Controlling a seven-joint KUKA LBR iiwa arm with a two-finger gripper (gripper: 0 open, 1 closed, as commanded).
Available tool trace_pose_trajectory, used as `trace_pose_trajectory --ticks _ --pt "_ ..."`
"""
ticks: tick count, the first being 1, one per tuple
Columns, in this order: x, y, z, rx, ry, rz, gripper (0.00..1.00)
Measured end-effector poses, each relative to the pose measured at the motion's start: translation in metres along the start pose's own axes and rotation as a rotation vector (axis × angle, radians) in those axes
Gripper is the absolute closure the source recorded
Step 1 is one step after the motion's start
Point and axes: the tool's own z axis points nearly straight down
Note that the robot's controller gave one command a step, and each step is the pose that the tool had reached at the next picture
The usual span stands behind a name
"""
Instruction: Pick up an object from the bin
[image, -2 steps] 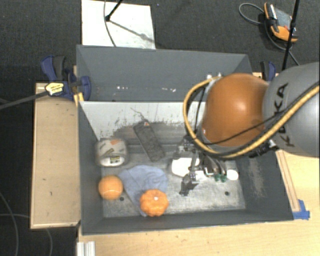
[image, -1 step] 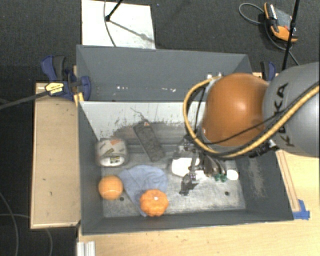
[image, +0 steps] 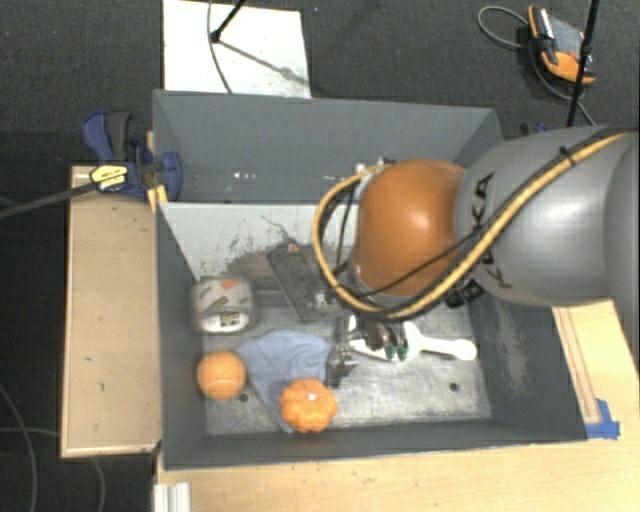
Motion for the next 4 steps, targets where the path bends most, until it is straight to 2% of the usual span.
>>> trace_pose_trajectory --ticks 1,2,3,4 --pt "-0.002 0.042 0.071 0.002 0.006 -0.354 0.00" --pt "-0.003 0.041 0.066 0.000 -0.001 -0.373 0.00" --pt "0.027 0.009 0.064 -0.002 -0.021 -0.599 0.00" --pt "0.037 -0.002 0.086 0.000 0.028 -0.522 1.00"
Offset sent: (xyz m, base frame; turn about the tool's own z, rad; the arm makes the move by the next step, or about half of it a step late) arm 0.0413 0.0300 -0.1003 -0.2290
